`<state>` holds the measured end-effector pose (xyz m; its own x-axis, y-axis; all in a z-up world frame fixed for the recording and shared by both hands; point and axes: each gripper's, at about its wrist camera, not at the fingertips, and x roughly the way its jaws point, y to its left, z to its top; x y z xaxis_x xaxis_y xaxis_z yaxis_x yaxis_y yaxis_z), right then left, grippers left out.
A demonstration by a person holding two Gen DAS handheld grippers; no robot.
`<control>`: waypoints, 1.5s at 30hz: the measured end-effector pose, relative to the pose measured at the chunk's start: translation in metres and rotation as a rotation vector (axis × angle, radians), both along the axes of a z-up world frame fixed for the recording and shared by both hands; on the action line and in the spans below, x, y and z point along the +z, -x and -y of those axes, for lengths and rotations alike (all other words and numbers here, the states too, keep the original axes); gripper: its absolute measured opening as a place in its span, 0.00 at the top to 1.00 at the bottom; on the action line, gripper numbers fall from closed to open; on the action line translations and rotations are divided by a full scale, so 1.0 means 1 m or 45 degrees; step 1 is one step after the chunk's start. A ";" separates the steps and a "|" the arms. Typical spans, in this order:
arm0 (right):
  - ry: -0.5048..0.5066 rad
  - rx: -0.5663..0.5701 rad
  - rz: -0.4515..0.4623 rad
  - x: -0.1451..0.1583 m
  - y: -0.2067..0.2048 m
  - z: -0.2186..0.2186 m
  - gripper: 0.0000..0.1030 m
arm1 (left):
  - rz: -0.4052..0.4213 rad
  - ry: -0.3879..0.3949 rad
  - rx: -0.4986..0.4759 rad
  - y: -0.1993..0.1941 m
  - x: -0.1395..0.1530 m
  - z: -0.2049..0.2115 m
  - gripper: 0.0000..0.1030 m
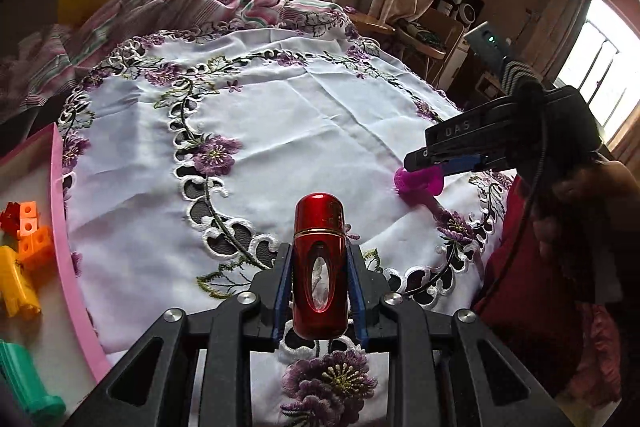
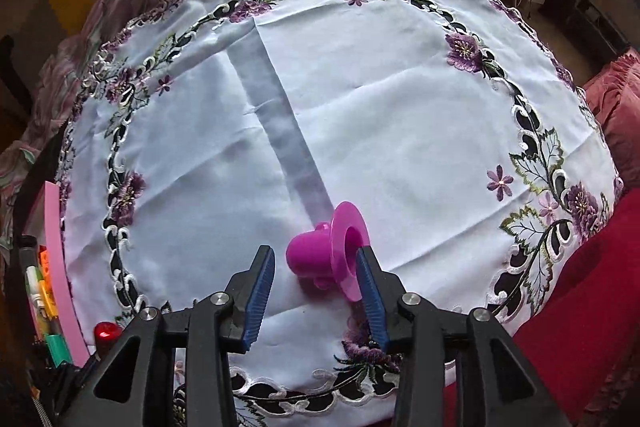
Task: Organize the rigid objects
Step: 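Grasp the red cylinder with left tool while right tool grasps the pink suction cup, then carry the red cylinder into the pink tray and open left tool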
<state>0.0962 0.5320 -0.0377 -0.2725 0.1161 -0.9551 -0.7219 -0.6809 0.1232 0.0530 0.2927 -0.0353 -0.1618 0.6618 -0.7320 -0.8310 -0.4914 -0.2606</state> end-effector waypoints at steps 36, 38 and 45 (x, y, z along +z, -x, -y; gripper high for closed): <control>-0.080 0.600 -0.259 -0.008 0.094 0.114 0.87 | -0.173 0.021 0.592 0.057 0.034 0.149 0.75; -0.075 0.606 -0.262 -0.008 0.094 0.115 0.87 | -0.174 0.036 0.626 0.059 0.033 0.156 0.75; -0.067 0.610 -0.290 -0.003 0.092 0.115 0.87 | -0.180 0.071 0.711 0.065 0.028 0.176 0.75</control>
